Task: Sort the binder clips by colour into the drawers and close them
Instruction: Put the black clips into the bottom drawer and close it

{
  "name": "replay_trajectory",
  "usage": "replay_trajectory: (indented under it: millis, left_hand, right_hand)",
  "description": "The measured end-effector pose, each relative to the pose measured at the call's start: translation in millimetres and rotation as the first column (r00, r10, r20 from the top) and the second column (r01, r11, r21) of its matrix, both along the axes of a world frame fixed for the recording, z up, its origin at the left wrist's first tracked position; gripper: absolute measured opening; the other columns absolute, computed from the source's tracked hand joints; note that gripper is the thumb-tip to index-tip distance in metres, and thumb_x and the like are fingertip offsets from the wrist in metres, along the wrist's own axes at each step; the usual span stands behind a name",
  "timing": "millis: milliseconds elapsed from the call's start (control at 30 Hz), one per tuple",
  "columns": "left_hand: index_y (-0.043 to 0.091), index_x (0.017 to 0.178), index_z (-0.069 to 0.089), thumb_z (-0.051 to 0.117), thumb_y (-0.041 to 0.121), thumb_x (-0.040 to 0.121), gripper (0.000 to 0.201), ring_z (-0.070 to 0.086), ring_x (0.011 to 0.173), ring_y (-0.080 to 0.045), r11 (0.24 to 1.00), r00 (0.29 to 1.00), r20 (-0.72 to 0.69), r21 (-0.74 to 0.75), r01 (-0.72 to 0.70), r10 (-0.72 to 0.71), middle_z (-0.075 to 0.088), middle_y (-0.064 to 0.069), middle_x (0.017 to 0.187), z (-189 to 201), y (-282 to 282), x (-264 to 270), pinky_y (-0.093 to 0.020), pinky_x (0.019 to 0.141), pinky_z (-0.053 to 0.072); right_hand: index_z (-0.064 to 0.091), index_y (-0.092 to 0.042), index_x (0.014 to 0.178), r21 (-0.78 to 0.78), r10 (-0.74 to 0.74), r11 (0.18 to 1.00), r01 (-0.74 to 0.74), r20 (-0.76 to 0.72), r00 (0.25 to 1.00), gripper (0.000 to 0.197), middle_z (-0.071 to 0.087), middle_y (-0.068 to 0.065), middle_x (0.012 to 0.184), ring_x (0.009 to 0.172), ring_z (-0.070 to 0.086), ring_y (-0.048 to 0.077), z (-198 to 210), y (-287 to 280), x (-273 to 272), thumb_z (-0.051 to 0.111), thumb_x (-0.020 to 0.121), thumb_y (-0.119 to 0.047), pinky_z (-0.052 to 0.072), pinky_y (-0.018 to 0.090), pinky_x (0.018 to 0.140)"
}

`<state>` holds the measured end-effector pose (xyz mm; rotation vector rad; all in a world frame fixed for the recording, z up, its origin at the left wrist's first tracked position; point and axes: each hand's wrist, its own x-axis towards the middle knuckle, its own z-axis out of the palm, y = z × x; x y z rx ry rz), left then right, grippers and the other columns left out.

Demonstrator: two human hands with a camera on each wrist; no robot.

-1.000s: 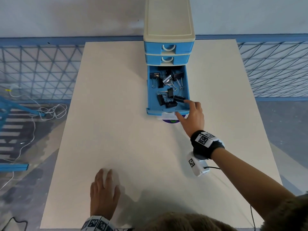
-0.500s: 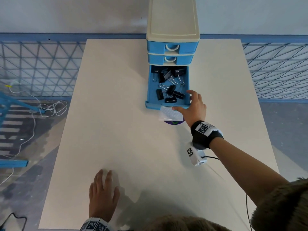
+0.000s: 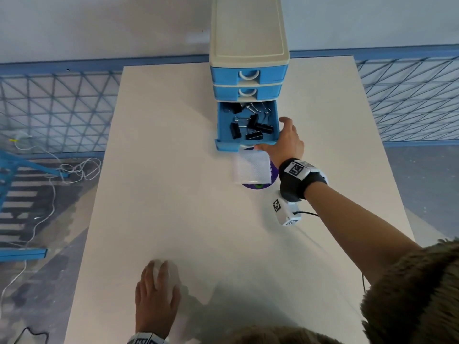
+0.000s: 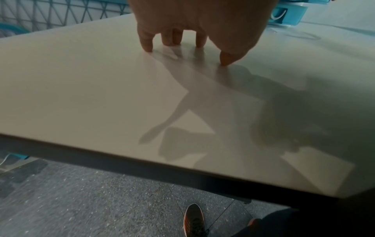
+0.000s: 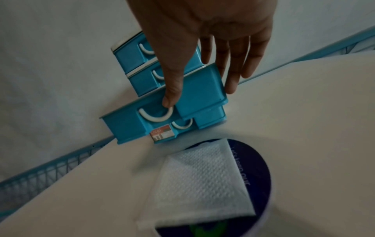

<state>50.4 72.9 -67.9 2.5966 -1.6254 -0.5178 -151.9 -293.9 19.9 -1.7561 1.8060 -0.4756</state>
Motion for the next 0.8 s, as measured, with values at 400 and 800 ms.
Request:
replay_trajectory:
  millis: [400, 800]
  left_hand:
    - [0.014, 0.124, 0.043, 0.035, 0.044, 0.074, 0.059, 0.039, 0.116, -0.033, 0.997, 0.998, 0.013, -0.036, -0.066, 0.066, 0.051, -0.028, 0.125, -1.2, -1.3, -5.4, -0.045, 0.086, 0.034]
    - [0.019, 0.119, 0.046, 0.039, 0.045, 0.061, 0.064, 0.043, 0.112, -0.028, 0.991, 0.992, 0.002, -0.034, -0.130, 0.130, 0.055, -0.023, 0.123, -8.3, -5.4, -7.6, -0.042, 0.086, 0.034]
  right_hand:
    - [0.043, -0.015, 0.124, -0.098, 0.057, 0.994, -0.043, 0.141, 0.988, 0.048, 0.060, 0.007, 0.120, 0.090, 0.063, 0.026, -20.3, 19.3, -22.8, 0.064, 0.081, -0.013, 0.045, 0.030, 0.077]
    - [0.045, -0.017, 0.123, -0.080, -0.015, 0.996, 0.029, 0.170, 0.985, 0.059, 0.063, 0.008, 0.112, 0.079, 0.058, 0.020, -18.2, -9.1, -19.3, 0.074, 0.073, -0.030, 0.054, 0.043, 0.078]
